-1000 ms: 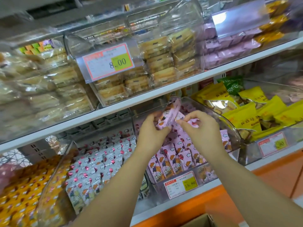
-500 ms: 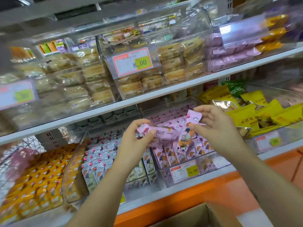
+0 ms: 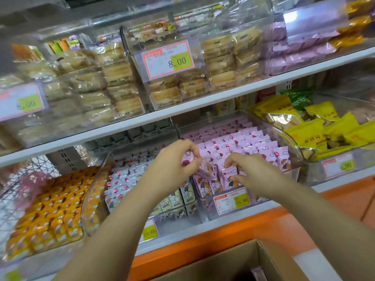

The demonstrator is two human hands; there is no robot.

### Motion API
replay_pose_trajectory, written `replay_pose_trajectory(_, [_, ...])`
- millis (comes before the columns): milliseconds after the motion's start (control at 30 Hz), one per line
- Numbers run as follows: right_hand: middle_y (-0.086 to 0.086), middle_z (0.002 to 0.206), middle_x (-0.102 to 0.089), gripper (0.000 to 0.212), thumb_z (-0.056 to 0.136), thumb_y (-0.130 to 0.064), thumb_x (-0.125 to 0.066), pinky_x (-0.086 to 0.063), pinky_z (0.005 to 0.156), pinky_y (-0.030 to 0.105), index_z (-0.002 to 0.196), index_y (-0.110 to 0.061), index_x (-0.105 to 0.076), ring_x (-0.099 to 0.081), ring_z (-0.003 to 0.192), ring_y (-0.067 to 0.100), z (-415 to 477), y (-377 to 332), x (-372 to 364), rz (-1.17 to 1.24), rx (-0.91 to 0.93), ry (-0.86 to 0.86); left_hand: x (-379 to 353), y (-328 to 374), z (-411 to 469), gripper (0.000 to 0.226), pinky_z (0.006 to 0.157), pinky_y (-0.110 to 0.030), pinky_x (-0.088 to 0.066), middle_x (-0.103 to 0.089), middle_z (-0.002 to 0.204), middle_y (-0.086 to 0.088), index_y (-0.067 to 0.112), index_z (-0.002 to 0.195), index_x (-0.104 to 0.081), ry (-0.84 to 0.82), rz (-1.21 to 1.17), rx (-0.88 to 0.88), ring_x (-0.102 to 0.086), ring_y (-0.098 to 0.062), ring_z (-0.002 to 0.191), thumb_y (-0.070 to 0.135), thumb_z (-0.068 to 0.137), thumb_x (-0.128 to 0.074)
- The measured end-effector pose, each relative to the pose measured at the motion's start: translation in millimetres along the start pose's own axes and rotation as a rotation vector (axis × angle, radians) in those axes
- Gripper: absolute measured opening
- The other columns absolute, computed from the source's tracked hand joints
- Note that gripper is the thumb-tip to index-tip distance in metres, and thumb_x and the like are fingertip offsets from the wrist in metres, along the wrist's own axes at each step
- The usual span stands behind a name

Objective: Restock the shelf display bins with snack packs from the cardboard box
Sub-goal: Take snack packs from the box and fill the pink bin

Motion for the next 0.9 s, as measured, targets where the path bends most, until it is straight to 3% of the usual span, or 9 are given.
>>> replay_pose_trajectory(33, [0.004,0.115,-0.062,0.028,0.091,-0.014,-0.062,-0.052,0.084,0.041,0.100,-0.036,-0.047,-0.062,0.097,0.022,0,1,-2,-0.020,0.000,-0.015,-3,2,1,0.007,0.071,-0.017,-0.037,-0.055,0.102,0.018,0.030,0.097,-0.055,-0.041,0.055,-0.031,-0.052,-0.002,0.094,0.032,0.092,-0.060])
replay_pose_trajectory(100, [0.004,0.117,-0.062,0.027,0.090,-0.014,-0.063,-0.051,0.088,0.043,0.101,-0.034,-0.049,-0.062,0.102,0.024,0,2,-4,-0.024,0.007,-0.014,-9,3,1,0.031,0.083,-0.018,-0.035,-0.052,0.118,0.011,0.030,0.119,-0.052,-0.122,0.114,-0.059,-0.049,-0.007,0.109,0.033,0.090,-0.063])
replay_pose_trajectory(167, [0.003,0.122,-0.059,0.026,0.089,-0.015,-0.065,-0.049,0.093,0.041,0.108,-0.029,-0.054,-0.059,0.107,0.022,0,2,-3,-0.021,0.010,0.011,-16,4,3,0.049,0.087,-0.020,-0.033,-0.049,0.129,0.004,0.029,0.131,-0.046,-0.196,0.150,-0.044,-0.047,-0.010,0.114,0.032,0.087,-0.067])
replay_pose_trajectory(300, [-0.002,0.116,-0.056,0.034,0.085,-0.024,-0.069,-0.042,0.096,0.037,0.117,-0.029,-0.058,-0.048,0.111,0.018,1,3,-1,-0.086,0.022,0.075,-44,7,12,0.047,0.077,-0.024,-0.038,-0.054,0.127,-0.002,0.025,0.127,-0.051,-0.279,0.204,-0.033,-0.052,-0.014,0.092,0.029,0.084,-0.071])
replay_pose_trajectory(400, [-0.008,0.118,-0.059,0.035,0.087,-0.025,-0.067,-0.037,0.093,0.032,0.120,-0.028,-0.059,-0.042,0.113,0.015,2,4,-4,-0.134,0.059,0.073,-64,7,20,0.050,0.086,-0.030,-0.040,-0.060,0.124,-0.004,0.023,0.131,-0.049,-0.284,0.341,-0.061,-0.057,-0.022,0.105,0.032,0.086,-0.069])
replay_pose_trajectory(500, [-0.004,0.125,-0.059,0.036,0.090,-0.022,-0.063,-0.039,0.095,0.030,0.127,-0.023,-0.058,-0.045,0.116,0.016,3,9,-14,-0.100,0.058,0.059,-73,1,23,0.047,0.097,-0.033,-0.031,-0.059,0.124,-0.001,0.023,0.130,-0.050,-0.207,0.487,-0.107,-0.055,-0.022,0.110,0.037,0.088,-0.065])
replay_pose_trajectory(667, [0.002,0.137,-0.052,0.039,0.095,-0.022,-0.056,-0.036,0.103,0.039,0.134,-0.020,-0.053,-0.042,0.123,0.023,-3,12,-22,-0.122,0.058,0.097,-81,-2,17,0.049,0.099,-0.036,-0.027,-0.056,0.125,0.002,0.028,0.134,-0.046,-0.128,0.650,-0.188,-0.049,-0.021,0.117,0.045,0.089,-0.058])
replay_pose_trajectory(767, [0.007,0.122,-0.059,0.033,0.088,-0.016,-0.062,-0.043,0.096,0.047,0.121,-0.015,-0.064,-0.052,0.112,0.030,-22,3,-27,-0.118,0.167,0.350,-74,-2,6,0.050,0.099,-0.033,-0.026,-0.056,0.127,0.003,0.028,0.136,-0.047,-0.010,0.487,-0.194,-0.046,-0.021,0.121,0.040,0.089,-0.060])
replay_pose_trajectory(900, [0.001,0.096,-0.063,0.019,0.086,-0.015,-0.055,-0.045,0.082,0.030,0.101,-0.013,-0.067,-0.056,0.091,0.018,-60,-17,-47,-0.015,0.323,0.428,-71,-7,-41,0.025,0.083,-0.028,-0.030,-0.064,0.103,0.003,0.024,0.108,-0.064,0.337,0.206,-0.285,-0.050,-0.015,0.098,0.028,0.085,-0.056])
Point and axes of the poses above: each hand's wrist, its own z-axis towards the middle knuckle, its own x-axis out of the back of the hand, y = z × x, the point moved 3 cm from there along z, towards the middle knuckle
